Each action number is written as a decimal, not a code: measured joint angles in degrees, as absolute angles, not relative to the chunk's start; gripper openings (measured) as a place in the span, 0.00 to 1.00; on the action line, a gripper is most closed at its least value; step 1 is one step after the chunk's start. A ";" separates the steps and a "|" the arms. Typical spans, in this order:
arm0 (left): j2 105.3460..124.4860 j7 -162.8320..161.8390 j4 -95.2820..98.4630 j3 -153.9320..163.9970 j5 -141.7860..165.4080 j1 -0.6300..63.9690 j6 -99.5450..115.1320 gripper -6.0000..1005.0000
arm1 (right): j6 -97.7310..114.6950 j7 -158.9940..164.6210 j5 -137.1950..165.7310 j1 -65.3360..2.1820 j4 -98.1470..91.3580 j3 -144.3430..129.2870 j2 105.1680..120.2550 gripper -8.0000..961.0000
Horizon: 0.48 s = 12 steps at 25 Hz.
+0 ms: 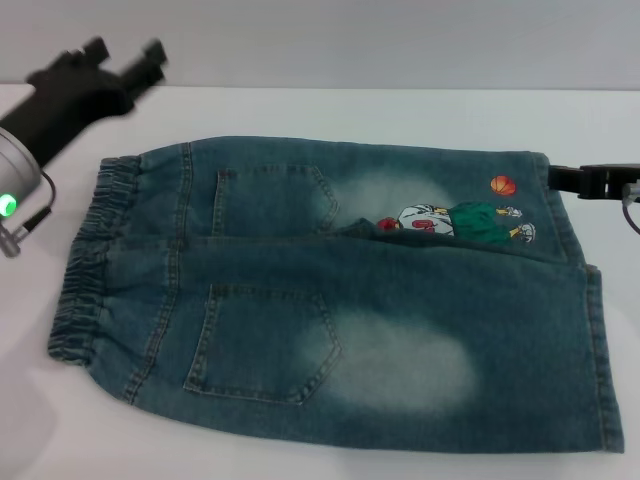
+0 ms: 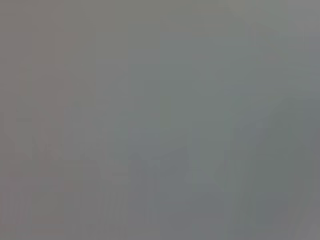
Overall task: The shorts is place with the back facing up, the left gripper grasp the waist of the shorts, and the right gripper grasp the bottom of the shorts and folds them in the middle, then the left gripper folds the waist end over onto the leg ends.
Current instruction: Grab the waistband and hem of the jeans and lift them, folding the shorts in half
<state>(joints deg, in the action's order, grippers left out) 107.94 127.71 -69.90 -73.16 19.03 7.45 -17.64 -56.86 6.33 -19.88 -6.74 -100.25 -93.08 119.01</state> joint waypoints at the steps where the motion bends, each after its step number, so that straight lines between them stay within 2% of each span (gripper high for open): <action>1: 108.61 127.72 -69.47 -73.79 22.21 7.55 -17.54 0.73 | -56.75 6.26 -19.89 -6.76 -100.18 -93.10 119.00 0.67; 3: 108.61 127.72 -69.47 -73.79 22.21 7.55 -17.54 0.74 | -56.65 6.21 -19.93 -6.82 -100.04 -93.15 118.99 0.67; 6: 111.98 127.57 -68.36 -77.78 33.93 7.33 -17.26 0.75 | -56.61 6.20 -19.99 -6.91 -99.72 -93.26 119.00 0.67; 10: 112.42 127.45 -68.36 -78.47 35.56 7.20 -17.16 0.79 | -56.60 6.19 -20.11 -6.93 -99.51 -93.45 119.00 0.67; 11: 113.74 124.71 -68.36 -80.83 38.67 6.60 -17.29 0.81 | -56.59 6.18 -20.18 -6.94 -99.43 -93.48 119.00 0.67; 12: 113.74 124.71 -68.36 -80.83 38.67 6.60 -17.29 0.81 | -56.58 6.15 -20.32 -6.95 -99.34 -93.50 119.00 0.67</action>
